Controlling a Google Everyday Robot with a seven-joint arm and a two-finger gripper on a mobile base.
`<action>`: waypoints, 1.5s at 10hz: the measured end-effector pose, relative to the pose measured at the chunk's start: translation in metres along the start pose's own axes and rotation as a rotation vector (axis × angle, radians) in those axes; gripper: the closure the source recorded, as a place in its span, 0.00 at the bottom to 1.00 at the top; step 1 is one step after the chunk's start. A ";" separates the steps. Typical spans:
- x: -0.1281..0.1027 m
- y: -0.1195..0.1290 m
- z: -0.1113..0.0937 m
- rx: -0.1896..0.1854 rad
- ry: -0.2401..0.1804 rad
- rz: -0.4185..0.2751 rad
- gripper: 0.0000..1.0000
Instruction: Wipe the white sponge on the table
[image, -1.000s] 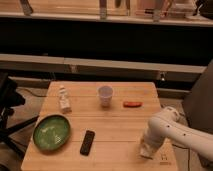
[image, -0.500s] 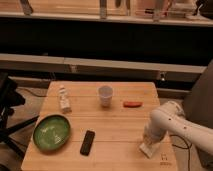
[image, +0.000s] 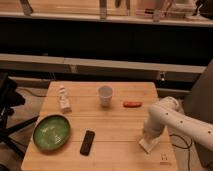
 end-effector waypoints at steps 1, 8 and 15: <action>0.002 -0.001 -0.001 -0.002 0.000 0.005 1.00; 0.017 -0.054 -0.006 -0.010 0.012 0.009 1.00; -0.024 -0.096 -0.009 -0.045 0.035 -0.092 1.00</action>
